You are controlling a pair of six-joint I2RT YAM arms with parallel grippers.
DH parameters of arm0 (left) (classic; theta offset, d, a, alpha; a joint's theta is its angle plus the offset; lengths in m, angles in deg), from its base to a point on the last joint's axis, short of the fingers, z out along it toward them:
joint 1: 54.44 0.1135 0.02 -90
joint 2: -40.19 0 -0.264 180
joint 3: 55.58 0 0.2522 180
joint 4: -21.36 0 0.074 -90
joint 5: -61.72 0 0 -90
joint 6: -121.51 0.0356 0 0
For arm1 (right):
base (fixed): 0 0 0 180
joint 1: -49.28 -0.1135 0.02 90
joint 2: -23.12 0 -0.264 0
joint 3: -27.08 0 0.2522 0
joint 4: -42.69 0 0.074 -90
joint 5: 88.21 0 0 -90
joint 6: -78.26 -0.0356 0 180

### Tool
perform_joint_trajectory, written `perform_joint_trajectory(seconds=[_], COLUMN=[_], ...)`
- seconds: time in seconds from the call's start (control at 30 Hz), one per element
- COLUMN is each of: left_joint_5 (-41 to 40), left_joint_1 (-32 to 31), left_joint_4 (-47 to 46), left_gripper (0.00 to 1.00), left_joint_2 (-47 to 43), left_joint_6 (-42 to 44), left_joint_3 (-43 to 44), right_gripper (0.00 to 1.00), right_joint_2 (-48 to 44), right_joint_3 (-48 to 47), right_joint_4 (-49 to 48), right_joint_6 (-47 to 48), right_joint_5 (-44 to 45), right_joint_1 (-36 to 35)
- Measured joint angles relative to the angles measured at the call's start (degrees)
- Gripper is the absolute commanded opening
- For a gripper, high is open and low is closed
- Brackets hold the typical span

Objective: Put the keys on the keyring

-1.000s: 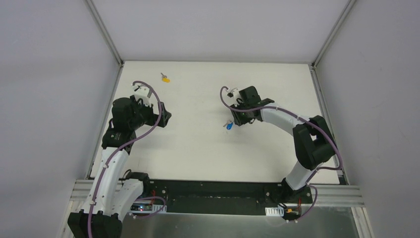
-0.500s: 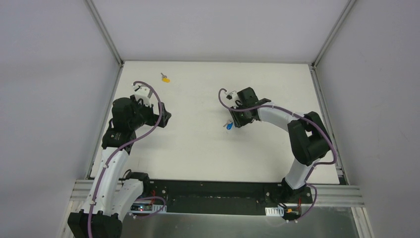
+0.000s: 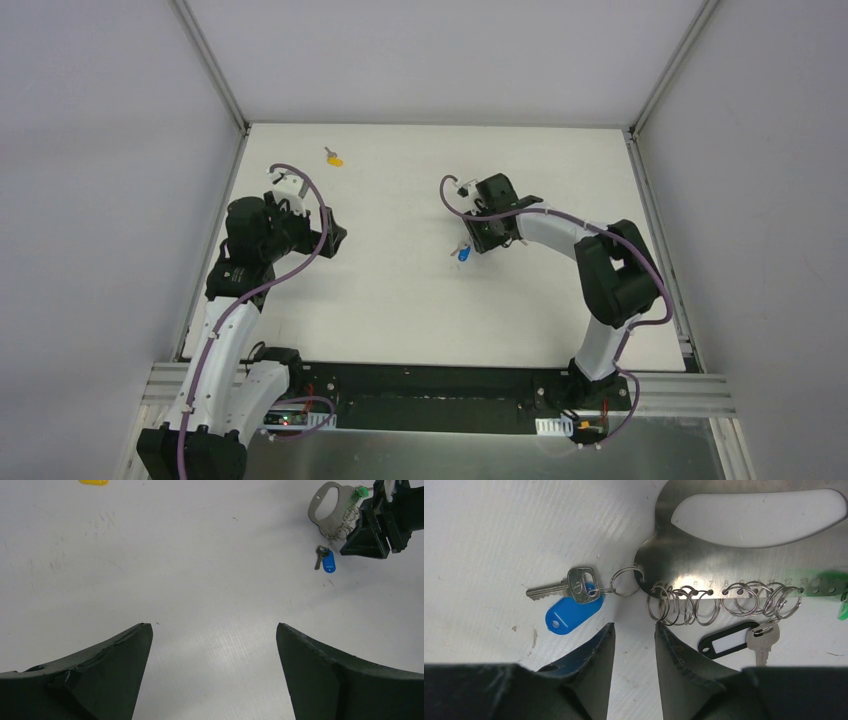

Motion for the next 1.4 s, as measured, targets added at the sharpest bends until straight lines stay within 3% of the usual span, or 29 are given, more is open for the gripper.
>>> perform_joint_trajectory(seconds=[0.93, 1.4], left_joint_5=[0.48, 0.61], left_joint_1=[0.74, 0.72], left_joint_4=[-0.09, -0.83], left_gripper=[1.0, 1.0], left_joint_2=[0.07, 0.13], left_joint_6=[0.07, 0.04], left_joint_3=[-0.28, -0.35], right_gripper=[0.32, 0.19], right_joint_2=[0.11, 1.18], right_joint_3=[-0.31, -1.11], right_joint_4=[-4.57, -4.94], right_joint_6=[-1.49, -1.05], right_joint_5=[3.72, 3.37], right_joint_1=[0.72, 0.72])
